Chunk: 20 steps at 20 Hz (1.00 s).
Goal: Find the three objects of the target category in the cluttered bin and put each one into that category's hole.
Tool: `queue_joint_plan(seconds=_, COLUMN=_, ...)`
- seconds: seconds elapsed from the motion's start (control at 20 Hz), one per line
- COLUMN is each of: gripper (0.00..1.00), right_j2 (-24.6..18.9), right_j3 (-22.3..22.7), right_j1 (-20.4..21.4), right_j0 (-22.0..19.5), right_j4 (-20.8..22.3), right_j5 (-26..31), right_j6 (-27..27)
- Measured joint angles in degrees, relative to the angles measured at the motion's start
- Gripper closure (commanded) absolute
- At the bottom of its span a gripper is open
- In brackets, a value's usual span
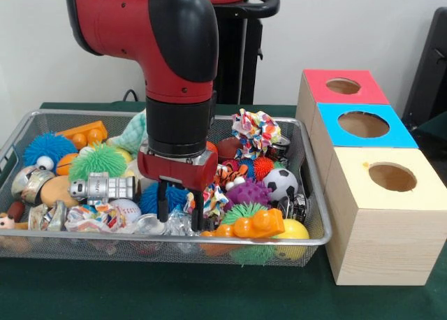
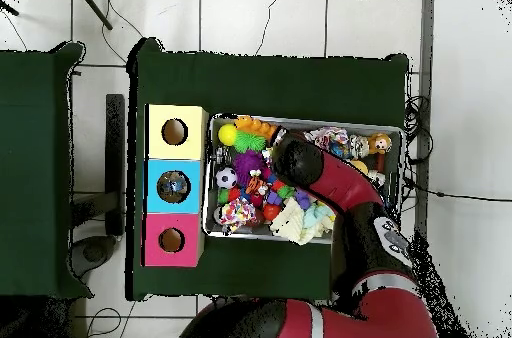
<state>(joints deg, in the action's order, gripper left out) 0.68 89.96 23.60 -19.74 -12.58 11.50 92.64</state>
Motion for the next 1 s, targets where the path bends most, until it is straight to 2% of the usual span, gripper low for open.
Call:
queue_joint_plan(seconds=0.6, gripper=0.00, right_j2=0.0, right_j3=-1.8, right_j1=-2.6, right_j0=-0.4, right_j4=0.0, right_j5=0.0, right_j6=0.0)
queue_joint_plan(seconds=1.0, gripper=0.00, right_j2=0.2, right_j3=-2.4, right_j1=-2.7, right_j0=-0.2, right_j4=0.0, right_j5=0.0, right_j6=0.0)
